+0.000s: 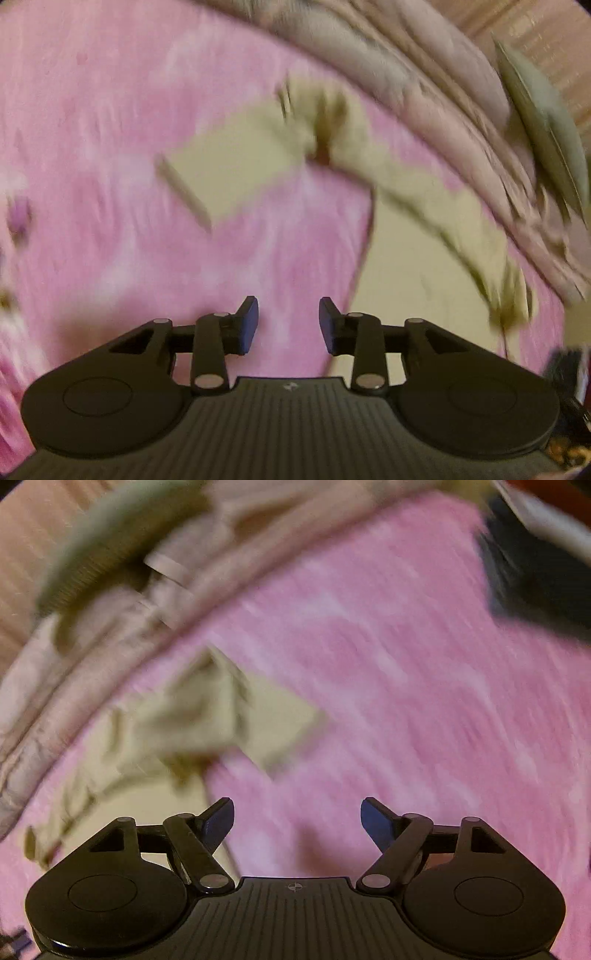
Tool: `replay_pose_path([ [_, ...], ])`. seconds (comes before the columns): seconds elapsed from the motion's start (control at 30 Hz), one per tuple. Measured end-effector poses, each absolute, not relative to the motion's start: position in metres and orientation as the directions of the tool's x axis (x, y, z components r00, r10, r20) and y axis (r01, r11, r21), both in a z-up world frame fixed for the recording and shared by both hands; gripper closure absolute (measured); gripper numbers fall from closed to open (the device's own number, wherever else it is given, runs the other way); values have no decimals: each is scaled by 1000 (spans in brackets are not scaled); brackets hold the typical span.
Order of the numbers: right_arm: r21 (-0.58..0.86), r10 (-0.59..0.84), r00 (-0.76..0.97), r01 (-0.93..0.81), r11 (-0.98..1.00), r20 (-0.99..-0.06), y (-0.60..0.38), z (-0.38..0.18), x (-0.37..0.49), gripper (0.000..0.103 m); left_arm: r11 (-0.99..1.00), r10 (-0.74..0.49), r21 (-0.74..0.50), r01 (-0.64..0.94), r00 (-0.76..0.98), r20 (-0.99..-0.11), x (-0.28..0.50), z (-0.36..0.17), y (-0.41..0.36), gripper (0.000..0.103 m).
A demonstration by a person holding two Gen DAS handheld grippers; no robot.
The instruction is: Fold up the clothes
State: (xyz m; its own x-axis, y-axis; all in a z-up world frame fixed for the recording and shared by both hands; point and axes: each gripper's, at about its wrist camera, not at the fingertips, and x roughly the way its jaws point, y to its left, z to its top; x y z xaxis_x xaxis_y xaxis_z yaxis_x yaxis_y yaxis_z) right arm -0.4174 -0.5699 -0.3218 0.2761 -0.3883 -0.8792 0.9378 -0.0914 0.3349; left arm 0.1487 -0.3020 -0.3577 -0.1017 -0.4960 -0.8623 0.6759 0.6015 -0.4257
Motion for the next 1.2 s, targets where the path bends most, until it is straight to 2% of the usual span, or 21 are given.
replay_pose_path([
  [0.17,514,-275,484,857,-44,-830,-522,-363,-426,24,537,-506,-526,660,-247,-826,92,-381,-289,67],
  [0.3,561,-238,538,827,-34,-809,-506,-393,-413,25,532,-484,-480,697,-215,-849,72,-405,-300,68],
  [0.37,571,-241,549,821,-27,-800,-503,-404,-406,25,526,-502,-484,699,-205,-840,70,-408,-304,72],
  [0.4,571,-246,552,821,-7,-797,-503,-405,-401,25,517,-511,-492,700,-208,-834,70,-404,-299,81],
  [0.43,571,-240,559,821,25,-793,-502,-403,-396,50,509,-520,-499,701,-212,-828,70,-399,-295,101],
  [0.47,571,-219,568,819,55,-793,-500,-403,-390,76,500,-529,-507,702,-216,-821,70,-395,-290,102],
  [0.5,573,-180,574,817,61,-799,-496,-406,-386,97,492,-537,-514,703,-220,-814,70,-390,-286,102],
  [0.53,570,-155,574,819,72,-804,-493,-407,-382,99,483,-546,-521,704,-223,-808,70,-386,-281,102],
  [0.63,524,-212,539,842,124,-815,-482,-386,-386,101,456,-571,-542,706,-235,-787,71,-373,-268,102],
  [0.73,561,-257,561,824,77,-787,-466,-358,-416,101,431,-574,-547,718,-250,-780,65,-357,-245,102],
  [0.83,541,-221,548,835,95,-807,-441,-341,-433,101,429,-520,-515,742,-263,-812,47,-347,-211,102],
  [1.0,463,-73,468,883,73,-881,-391,-361,-443,101,535,-341,-400,744,-242,-908,16,-377,-160,101],
  [1.1,409,44,407,908,94,-912,-372,-380,-439,100,567,-250,-330,755,-224,-942,13,-383,-154,92],
  [1.13,388,53,384,913,126,-922,-373,-378,-436,89,562,-236,-317,764,-219,-947,15,-380,-156,89],
  [1.17,361,52,357,919,160,-933,-375,-376,-434,71,552,-218,-298,779,-210,-953,17,-375,-159,81],
  [1.2,317,22,319,928,193,-947,-381,-368,-432,29,523,-201,-273,808,-194,-960,21,-366,-166,80],
])
